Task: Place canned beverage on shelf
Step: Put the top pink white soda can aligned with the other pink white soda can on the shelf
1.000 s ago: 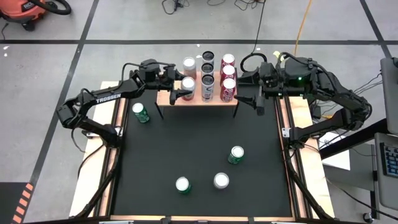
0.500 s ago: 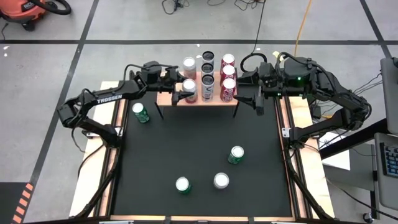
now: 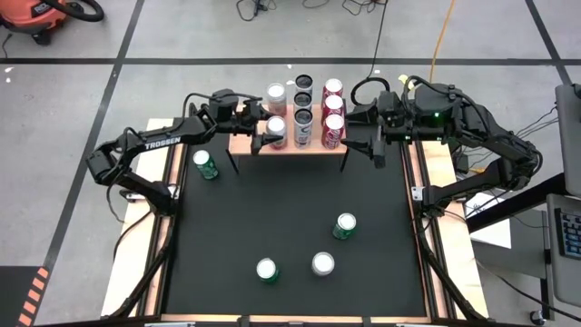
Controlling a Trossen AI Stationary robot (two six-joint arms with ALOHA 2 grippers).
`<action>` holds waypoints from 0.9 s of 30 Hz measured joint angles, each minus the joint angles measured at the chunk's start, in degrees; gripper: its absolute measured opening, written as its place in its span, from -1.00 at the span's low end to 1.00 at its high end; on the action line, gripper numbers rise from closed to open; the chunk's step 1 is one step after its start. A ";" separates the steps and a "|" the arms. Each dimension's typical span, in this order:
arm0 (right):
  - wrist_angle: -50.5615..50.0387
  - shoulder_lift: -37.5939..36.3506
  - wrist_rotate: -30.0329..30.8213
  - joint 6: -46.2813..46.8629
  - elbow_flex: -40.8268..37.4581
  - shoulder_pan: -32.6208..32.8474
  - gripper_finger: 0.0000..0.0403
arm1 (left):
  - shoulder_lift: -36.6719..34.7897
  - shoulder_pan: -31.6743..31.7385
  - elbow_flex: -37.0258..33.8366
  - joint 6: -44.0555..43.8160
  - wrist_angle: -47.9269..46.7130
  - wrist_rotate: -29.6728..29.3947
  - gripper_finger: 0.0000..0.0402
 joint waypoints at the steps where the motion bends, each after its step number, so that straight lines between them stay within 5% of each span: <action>1: 0.00 -0.01 0.00 0.00 0.00 0.00 0.65 | 0.00 -0.02 0.02 0.34 0.00 0.02 0.62; 27: -0.02 0.00 0.00 0.46 0.01 0.00 0.65 | -0.11 0.04 0.04 -3.11 0.12 -2.01 0.62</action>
